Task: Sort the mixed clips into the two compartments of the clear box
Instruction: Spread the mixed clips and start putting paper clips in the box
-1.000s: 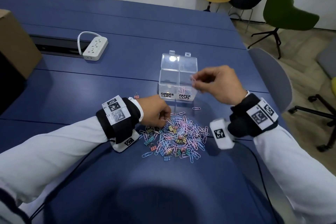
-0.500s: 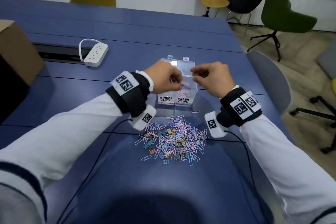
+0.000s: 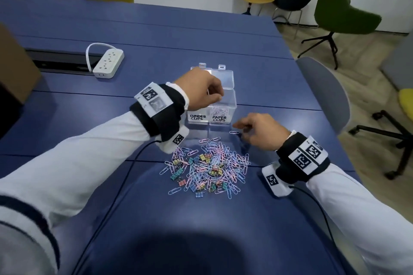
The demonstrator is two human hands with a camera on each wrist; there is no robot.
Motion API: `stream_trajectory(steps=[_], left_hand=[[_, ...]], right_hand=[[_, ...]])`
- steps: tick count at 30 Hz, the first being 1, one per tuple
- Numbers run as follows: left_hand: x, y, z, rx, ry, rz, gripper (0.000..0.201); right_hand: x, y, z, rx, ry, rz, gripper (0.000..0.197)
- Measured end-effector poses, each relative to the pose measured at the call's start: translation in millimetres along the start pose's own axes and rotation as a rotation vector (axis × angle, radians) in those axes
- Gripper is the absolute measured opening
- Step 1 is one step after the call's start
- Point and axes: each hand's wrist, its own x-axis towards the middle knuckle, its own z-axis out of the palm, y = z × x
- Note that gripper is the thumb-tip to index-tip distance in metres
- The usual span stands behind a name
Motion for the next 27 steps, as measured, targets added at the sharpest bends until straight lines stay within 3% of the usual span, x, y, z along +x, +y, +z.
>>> stream_trajectory(steps=[4, 9, 12, 16, 20, 27], left_hand=[[-39.8, -2.1, 8.9, 0.033, -0.151, 0.09, 0.016], [-52.4, -10.3, 40.5, 0.178, -0.432, 0.06, 0.032], [-49.5, -8.0, 50.4, 0.208, -0.453, 0.069, 0.038], [-45.9, 0.1, 57.0, 0.142, -0.472, 0.124, 0.035], [-43.3, -0.4, 59.2, 0.112, -0.46, 0.143, 0.033], [-44.5, -2.4, 59.2, 0.104, -0.422, 0.175, 0.023]], right_hand=[[1.3, -9.4, 7.5, -0.145, -0.13, -0.03, 0.054], [-14.3, -20.4, 17.6, -0.166, -0.204, -0.139, 0.055], [-28.3, -19.6, 20.5, -0.142, -0.245, -0.189, 0.057], [-40.1, -17.9, 21.1, -0.124, -0.21, -0.218, 0.044], [-37.2, -21.2, 23.5, -0.136, -0.185, -0.185, 0.045], [-27.8, -27.7, 22.2, -0.07, -0.125, -0.158, 0.024]])
